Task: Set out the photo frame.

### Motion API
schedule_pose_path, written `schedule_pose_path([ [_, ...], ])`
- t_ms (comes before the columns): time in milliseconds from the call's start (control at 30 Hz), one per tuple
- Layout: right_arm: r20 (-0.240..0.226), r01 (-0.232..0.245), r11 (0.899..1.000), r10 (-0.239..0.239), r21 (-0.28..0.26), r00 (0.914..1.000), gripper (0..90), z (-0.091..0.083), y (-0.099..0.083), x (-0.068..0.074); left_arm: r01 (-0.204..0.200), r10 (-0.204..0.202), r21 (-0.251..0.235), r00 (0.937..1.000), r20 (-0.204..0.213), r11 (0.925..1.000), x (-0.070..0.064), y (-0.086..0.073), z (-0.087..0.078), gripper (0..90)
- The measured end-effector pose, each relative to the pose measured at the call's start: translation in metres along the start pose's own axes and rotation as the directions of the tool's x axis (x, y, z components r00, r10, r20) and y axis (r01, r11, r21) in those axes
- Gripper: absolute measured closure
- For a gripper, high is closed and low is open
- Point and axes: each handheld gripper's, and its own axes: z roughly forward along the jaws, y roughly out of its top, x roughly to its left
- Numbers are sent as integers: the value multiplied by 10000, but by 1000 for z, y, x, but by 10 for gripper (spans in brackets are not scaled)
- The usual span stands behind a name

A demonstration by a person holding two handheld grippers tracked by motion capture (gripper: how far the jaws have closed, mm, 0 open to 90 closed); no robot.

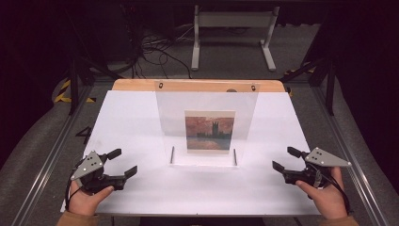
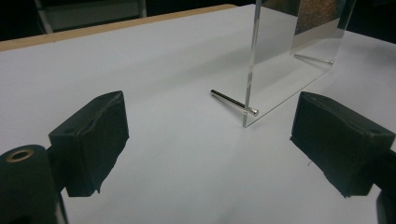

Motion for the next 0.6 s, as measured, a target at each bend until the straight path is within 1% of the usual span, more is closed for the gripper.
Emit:
schedule_pose_path([
  [67, -85, 51, 9999, -50, 114, 10000, 190, 4, -7, 2, 43, -42, -60, 10000, 81, 10000, 0, -3, 2, 112],
  [133, -43, 108, 9999, -108, -11, 9999, 204, 7, -12, 4, 67, -67, -45, 9999, 129, 10000, 0, -7, 4, 113],
  [233, -52, 251, 9996, -250, 126, 9997, 204, 10, -19, 7, 326, -326, -48, 9993, 178, 9995, 1, -11, 6, 118],
  [267, -88, 275, 9995, -274, 150, 9996, 204, 11, -21, 8, 491, -488, -140, 9986, 221, 9987, 2, -13, 6, 119],
  [300, -128, 211, 9996, -208, 207, 9997, 204, 11, -23, 8, 591, -587, -150, 9979, 288, 9981, 2, -14, 7, 121],
  [367, -197, 126, 9996, -120, 272, 9997, 204, 14, -27, 10, 565, -563, -102, 9981, 239, 9983, 3, -17, 10, 122],
  [467, -208, 232, 9971, -218, 719, 9995, 201, 18, -33, 12, 458, -459, 40, 9988, 170, 9989, 4, -18, 12, 122],
  [533, -219, 211, 9963, -194, 836, 9996, 200, 19, -35, 13, 504, -503, -28, 9986, 183, 9987, 4, -19, 13, 122],
  [600, -288, 57, 9964, -32, 847, 9996, 193, 20, -36, 13, 584, -583, -39, 9981, 187, 9983, 6, -20, 15, 122],
])
